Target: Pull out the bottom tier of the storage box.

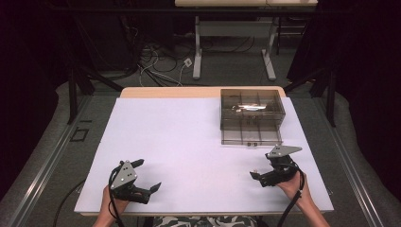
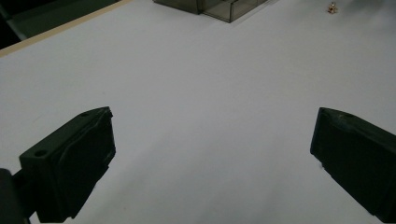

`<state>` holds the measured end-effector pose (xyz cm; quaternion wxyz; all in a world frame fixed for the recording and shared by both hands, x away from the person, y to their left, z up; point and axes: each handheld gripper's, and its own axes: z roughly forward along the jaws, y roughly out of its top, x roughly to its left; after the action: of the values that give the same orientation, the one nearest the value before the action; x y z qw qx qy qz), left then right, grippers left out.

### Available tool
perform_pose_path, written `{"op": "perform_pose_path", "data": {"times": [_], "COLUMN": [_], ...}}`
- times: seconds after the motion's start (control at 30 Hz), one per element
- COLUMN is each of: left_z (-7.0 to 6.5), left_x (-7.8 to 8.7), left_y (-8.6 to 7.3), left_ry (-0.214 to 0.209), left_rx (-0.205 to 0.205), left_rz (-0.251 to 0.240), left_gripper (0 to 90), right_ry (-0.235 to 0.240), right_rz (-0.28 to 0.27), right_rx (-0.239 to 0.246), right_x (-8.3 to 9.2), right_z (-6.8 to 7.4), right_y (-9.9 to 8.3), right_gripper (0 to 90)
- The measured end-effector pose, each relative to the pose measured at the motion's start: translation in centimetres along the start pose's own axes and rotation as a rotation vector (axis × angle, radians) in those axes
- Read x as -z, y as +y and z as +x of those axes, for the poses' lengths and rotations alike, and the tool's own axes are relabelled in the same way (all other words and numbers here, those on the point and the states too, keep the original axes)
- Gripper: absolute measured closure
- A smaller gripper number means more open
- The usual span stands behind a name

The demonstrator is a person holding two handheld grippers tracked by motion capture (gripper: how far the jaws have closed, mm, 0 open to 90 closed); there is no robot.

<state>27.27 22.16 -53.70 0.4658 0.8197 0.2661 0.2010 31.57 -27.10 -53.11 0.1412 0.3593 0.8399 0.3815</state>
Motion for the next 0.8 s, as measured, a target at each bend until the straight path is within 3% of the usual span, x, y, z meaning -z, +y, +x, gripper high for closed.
{"op": "perform_pose_path", "data": {"times": [0.17, 0.4, 0.8], "left_z": [0.06, 0.1, -0.04], "left_x": [0.0, 0.0, 0.08], "left_y": [0.0, -0.01, 0.02], "left_ry": [0.001, 0.0, 0.003], "left_rx": [0.0, -0.006, -0.003], "left_rz": [0.004, 0.006, 0.005], "left_gripper": [0.0, 0.0, 0.0], "right_ry": [0.006, 0.001, 0.004], "right_rz": [0.009, 0.046, 0.06], "right_rx": [0.025, 0.044, 0.046], "right_x": [-0.29, -0.49, -0.65], "right_z": [0.46, 0.52, 0.59], "right_y": [-0.1, -0.18, -0.19], "right_gripper": [15.5, 21.2, 14.8]}}
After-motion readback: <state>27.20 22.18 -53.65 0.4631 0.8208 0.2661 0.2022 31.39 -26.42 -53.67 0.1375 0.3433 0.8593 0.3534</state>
